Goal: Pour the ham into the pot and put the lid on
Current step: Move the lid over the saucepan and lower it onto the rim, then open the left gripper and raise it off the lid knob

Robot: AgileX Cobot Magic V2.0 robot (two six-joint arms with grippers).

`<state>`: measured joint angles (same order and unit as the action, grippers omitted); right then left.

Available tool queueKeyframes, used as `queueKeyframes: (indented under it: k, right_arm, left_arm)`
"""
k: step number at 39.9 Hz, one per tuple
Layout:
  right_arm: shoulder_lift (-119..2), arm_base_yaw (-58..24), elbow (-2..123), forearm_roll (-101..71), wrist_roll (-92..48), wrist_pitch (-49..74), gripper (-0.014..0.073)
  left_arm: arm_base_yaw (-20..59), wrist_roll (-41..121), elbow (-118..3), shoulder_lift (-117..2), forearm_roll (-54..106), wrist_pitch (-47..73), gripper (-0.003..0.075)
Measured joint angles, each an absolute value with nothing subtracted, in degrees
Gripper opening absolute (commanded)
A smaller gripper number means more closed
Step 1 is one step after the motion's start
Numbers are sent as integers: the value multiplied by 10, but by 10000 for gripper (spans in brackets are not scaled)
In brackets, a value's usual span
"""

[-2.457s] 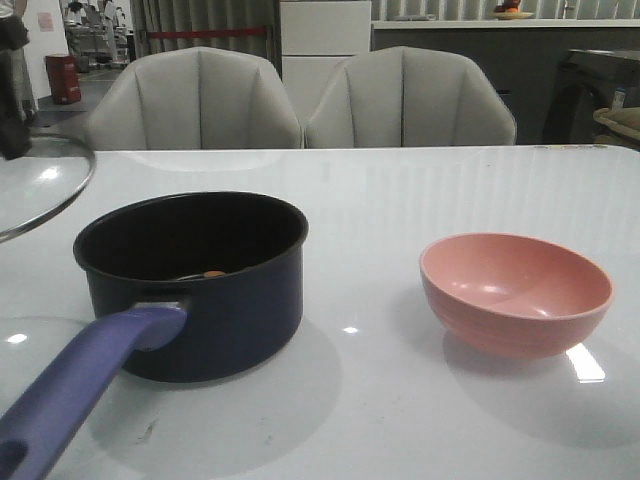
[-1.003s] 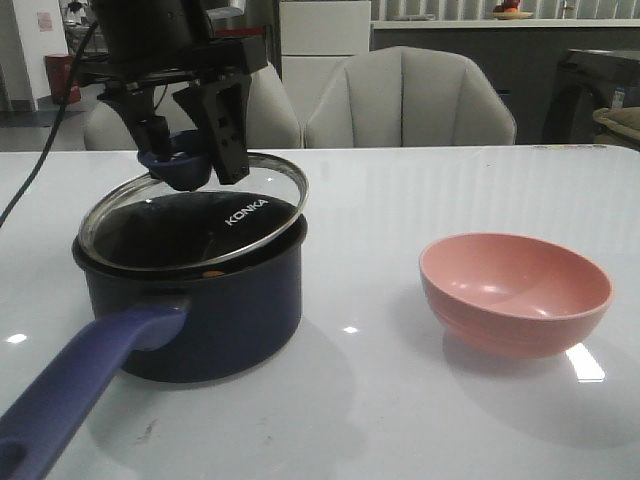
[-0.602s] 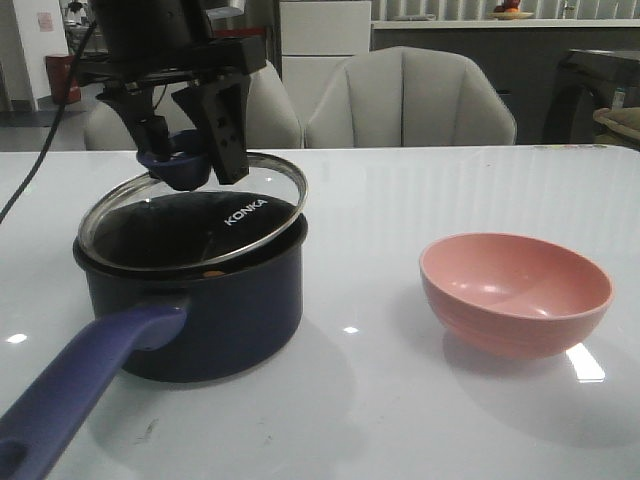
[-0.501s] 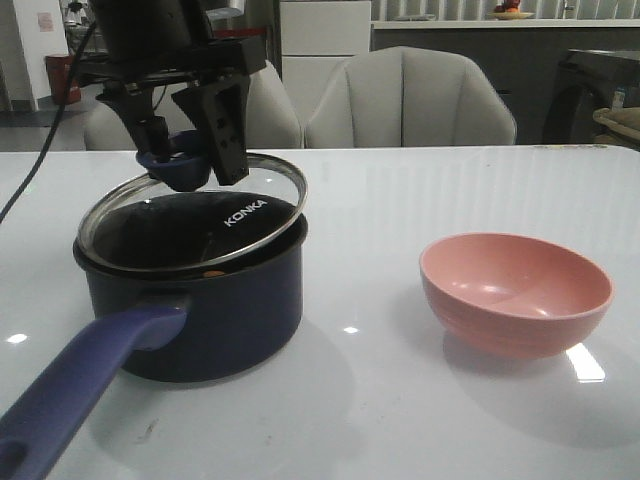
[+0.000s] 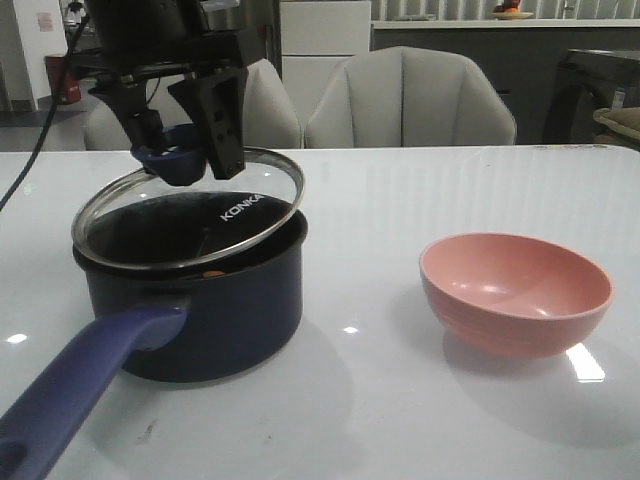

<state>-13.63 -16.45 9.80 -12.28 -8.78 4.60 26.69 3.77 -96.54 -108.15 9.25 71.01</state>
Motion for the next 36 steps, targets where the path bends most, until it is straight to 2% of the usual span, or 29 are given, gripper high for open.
queueKeyframes:
  k: [10, 19, 22, 36]
  right_arm:
    - [-136, -164, 98, -123, -88, 46, 140]
    - [-136, -164, 98, -123, -88, 46, 140]
    - [-136, -164, 98, -123, -88, 46, 140]
    - [-136, -164, 98, -123, -88, 46, 140]
  left_arm:
    - [267, 38, -940, -1080, 93, 698, 418]
    - [267, 38, -937, -1080, 93, 700, 613]
    - [267, 38, -937, -1080, 94, 703, 652]
    - [267, 38, -965, -1061, 93, 705, 660]
